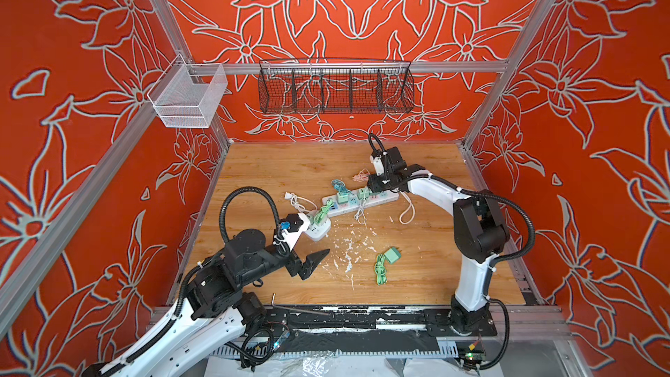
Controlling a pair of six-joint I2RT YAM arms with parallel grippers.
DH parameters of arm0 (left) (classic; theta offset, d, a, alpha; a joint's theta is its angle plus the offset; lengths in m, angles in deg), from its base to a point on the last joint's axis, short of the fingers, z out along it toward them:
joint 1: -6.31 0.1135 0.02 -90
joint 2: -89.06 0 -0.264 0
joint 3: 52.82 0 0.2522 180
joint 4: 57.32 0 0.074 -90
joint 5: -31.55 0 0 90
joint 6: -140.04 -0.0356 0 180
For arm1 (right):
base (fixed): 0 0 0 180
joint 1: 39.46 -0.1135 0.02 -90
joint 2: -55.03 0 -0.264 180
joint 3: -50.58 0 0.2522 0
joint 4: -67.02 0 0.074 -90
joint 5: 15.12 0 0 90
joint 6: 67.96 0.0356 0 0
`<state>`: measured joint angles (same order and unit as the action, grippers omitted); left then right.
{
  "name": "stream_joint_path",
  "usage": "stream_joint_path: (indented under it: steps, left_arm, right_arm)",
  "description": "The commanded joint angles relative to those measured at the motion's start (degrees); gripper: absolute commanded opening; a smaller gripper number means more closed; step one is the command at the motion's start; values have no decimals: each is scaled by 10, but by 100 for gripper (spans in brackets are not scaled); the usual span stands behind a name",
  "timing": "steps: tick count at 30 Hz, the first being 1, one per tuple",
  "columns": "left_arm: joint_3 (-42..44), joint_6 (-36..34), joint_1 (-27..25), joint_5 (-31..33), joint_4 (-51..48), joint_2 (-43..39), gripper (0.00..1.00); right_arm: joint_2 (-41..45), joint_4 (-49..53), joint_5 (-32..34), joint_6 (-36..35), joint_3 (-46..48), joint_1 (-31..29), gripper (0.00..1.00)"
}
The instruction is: Insert the plug
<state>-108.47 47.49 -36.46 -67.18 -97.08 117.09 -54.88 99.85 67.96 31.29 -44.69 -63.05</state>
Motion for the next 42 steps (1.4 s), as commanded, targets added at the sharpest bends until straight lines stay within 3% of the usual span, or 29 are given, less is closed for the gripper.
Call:
stream_joint_path:
  steps: [1,7,13,17,21,29,36,42]
  left_arm:
    - [4,1,-2,3,17,5,97]
    - [5,6,-2,-10,37,19,97]
    - [10,15,-2,-43,95,58,97]
    - [19,25,-2,-56,160,99,97]
    - [23,34,-2,-45,221,149,97]
    - [26,46,-2,-33,329,246,97]
    - [24,42,-4,-23,370,300,100]
    - [25,27,-4,-31,388,307,89]
  right_arm:
    - [17,9,-8,-12,24,3,30]
    - [56,-17,1,-12,50,4,30]
    - [134,53,7,-7,42,3,30]
    - [200,85,-24,3,56,2,30]
    - [262,98,-94,21,79,-3,31]
    - [366,118,-136,78,108,-73,30]
    - [392,120,-131,134,108,-146,30]
    - [410,108,-112,160,113,-184,30]
